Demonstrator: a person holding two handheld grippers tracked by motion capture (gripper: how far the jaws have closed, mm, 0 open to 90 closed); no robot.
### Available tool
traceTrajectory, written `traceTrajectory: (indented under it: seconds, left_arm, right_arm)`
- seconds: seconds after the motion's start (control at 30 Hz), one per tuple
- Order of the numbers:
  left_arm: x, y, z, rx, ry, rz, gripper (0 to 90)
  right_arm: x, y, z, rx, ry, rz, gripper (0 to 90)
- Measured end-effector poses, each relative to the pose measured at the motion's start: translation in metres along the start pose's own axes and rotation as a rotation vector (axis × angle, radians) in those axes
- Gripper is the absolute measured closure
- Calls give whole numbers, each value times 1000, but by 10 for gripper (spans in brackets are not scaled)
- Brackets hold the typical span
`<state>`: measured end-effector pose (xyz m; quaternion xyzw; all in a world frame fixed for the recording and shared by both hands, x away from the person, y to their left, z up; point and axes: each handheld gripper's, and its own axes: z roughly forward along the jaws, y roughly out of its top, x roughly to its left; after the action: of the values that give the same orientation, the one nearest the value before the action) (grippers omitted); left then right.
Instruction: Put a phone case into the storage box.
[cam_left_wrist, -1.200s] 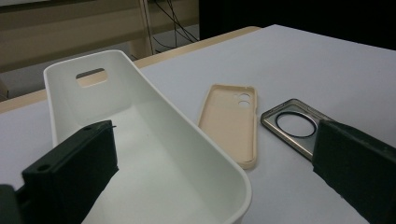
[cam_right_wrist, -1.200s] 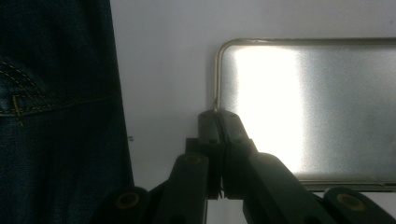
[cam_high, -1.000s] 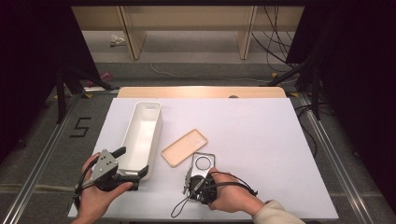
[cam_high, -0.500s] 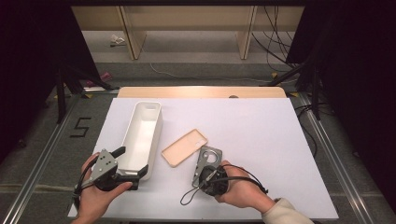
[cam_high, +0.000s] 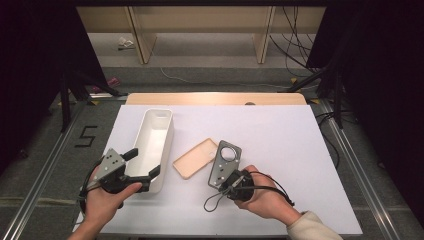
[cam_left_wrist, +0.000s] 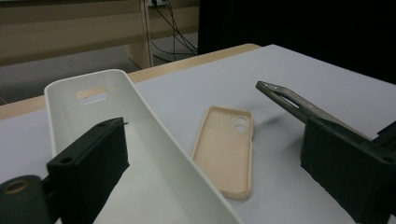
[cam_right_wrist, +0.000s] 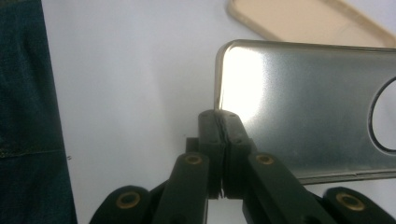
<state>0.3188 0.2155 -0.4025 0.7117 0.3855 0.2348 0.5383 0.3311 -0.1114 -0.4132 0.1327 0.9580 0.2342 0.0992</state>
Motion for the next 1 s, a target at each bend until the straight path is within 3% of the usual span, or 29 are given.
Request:
traceTrajectory:
  seconds: [0.17, 0.2, 0.53, 0.63, 0.8, 1.0]
  left_arm:
    - [-8, 18, 18, 67, -1, 7, 119]
    - [-11, 21, 22, 79, -6, 8, 127]
    - [-38, 56, 76, 138, -79, 45, 171]
    - [-42, 63, 98, 182, -103, 22, 215]
    - [-48, 69, 135, 278, -111, 21, 299]
    - [-52, 68, 170, 390, -134, -32, 359]
  right_arm:
    - [-1, -5, -3, -38, -33, -32, 893]
    - [0, -5, -4, -40, -30, -17, 893]
    - [5, -4, -5, -56, -66, -59, 893]
    - [6, -3, -5, -46, -58, -53, 894]
    - [7, -3, -3, -53, -62, -62, 893]
    - [7, -3, -4, -61, -68, -57, 894]
